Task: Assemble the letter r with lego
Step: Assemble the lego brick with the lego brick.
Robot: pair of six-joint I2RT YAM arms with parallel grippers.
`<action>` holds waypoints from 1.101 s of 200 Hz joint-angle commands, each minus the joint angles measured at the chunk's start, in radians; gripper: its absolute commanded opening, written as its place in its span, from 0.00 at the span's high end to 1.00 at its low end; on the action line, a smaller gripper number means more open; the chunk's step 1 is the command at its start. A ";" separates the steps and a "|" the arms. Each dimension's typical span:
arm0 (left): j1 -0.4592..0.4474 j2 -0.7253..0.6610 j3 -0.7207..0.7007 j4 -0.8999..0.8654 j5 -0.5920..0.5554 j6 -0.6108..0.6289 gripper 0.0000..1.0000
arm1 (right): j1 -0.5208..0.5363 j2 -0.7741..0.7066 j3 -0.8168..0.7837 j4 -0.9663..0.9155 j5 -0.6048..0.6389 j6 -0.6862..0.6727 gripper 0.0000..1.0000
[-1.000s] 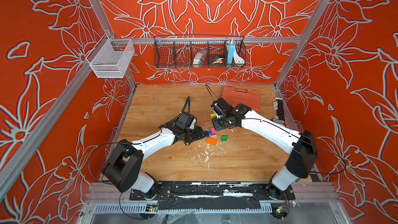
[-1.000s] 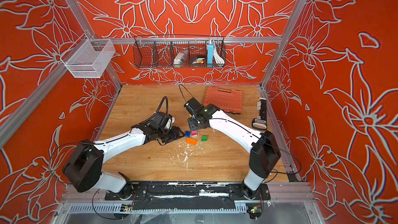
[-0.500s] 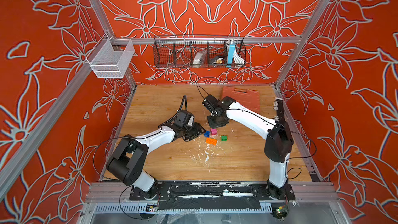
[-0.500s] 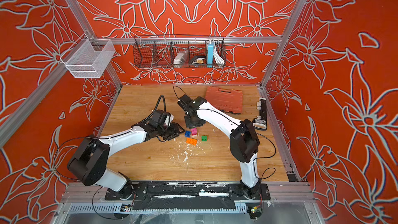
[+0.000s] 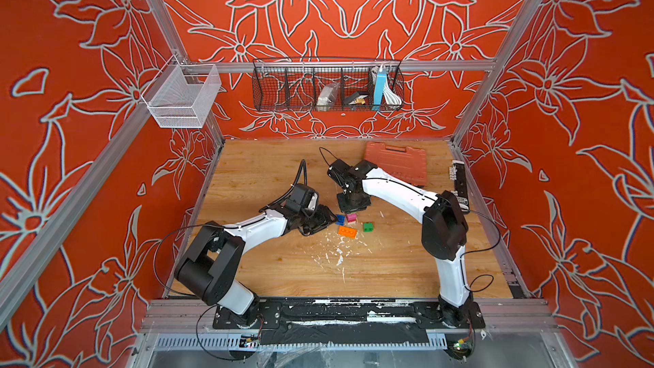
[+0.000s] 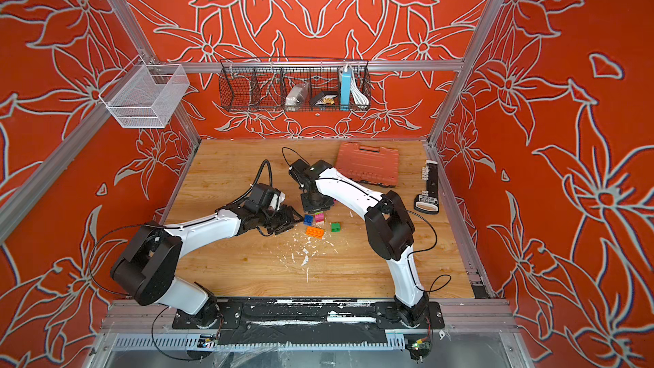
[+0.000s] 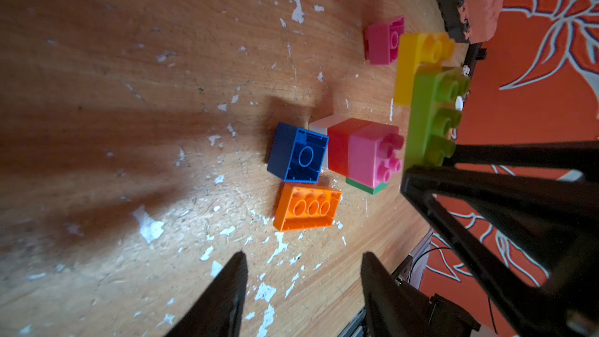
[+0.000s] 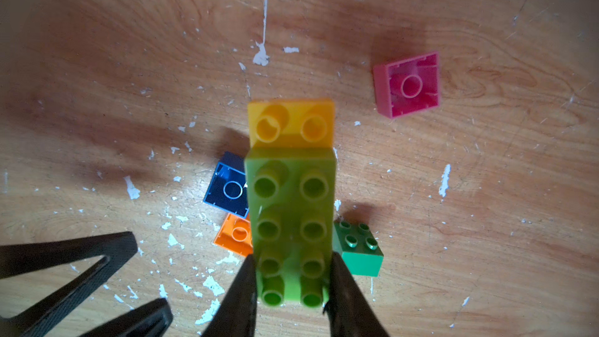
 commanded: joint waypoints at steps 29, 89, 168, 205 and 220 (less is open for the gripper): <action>0.003 -0.008 -0.007 0.014 0.011 -0.001 0.42 | -0.011 0.027 0.010 -0.012 -0.009 0.011 1.00; 0.004 -0.013 -0.015 0.017 0.012 -0.002 0.42 | -0.013 0.031 -0.014 -0.002 -0.030 0.020 1.00; 0.003 -0.009 -0.016 0.019 0.011 -0.002 0.42 | -0.012 0.033 -0.052 0.008 -0.022 0.039 1.00; 0.003 -0.007 -0.018 0.021 0.012 -0.002 0.43 | -0.013 0.039 -0.068 0.019 -0.026 0.048 1.00; 0.002 -0.007 -0.018 0.021 0.011 -0.002 0.42 | -0.013 0.042 -0.079 0.023 -0.028 0.052 1.00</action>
